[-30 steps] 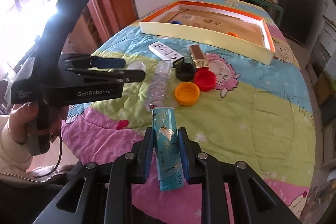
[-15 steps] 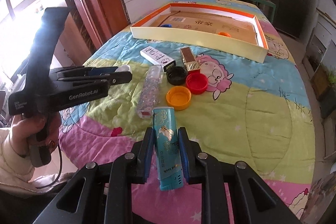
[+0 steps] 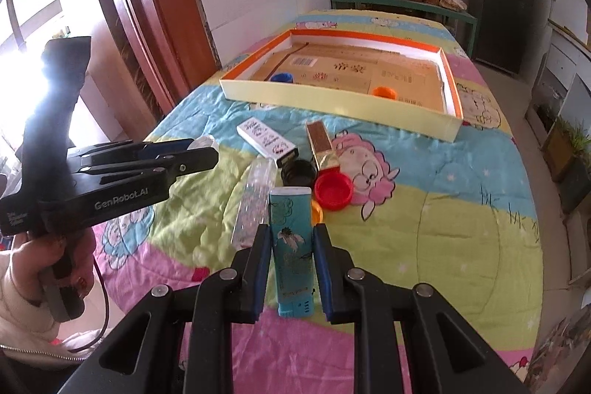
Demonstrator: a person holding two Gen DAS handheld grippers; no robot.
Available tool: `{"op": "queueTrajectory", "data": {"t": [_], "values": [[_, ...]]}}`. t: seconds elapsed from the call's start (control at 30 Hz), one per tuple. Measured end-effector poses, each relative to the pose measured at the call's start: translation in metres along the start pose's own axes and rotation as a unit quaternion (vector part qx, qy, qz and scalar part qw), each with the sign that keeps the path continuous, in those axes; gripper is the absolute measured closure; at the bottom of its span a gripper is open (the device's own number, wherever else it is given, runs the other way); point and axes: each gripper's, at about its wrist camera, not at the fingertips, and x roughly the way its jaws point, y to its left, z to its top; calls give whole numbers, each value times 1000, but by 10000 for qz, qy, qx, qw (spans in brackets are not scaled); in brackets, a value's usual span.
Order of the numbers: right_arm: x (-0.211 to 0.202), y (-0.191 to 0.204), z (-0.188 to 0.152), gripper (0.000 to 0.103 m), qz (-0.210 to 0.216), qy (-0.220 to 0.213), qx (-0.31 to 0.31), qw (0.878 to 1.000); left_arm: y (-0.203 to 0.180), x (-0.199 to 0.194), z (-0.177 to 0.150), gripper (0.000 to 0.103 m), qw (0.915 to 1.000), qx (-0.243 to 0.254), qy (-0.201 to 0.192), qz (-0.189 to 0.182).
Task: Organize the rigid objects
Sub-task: 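Grasp the teal box with right tool while left tool grasps the white QR lid, then carry the teal box with right tool while left tool carries the white lid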
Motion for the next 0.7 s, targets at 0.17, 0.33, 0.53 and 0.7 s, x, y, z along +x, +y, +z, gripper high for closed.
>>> {"op": "queueTrajectory", "data": {"t": [0.17, 0.33, 0.53, 0.7], "values": [[0, -3, 13, 80, -43, -136, 6, 9999, -1, -2, 14, 72, 9999, -44, -116, -44], [1, -8, 30, 80, -112, -312, 30, 9994, -3, -2, 32, 72, 9996, -79, -267, -91], [3, -15, 46, 80, -133, -468, 93, 9988, -8, -2, 52, 72, 9989, -76, -438, -154], [5, -21, 60, 80, -153, -597, 147, 9980, -13, 0, 65, 72, 9984, -56, -535, -200]]}}
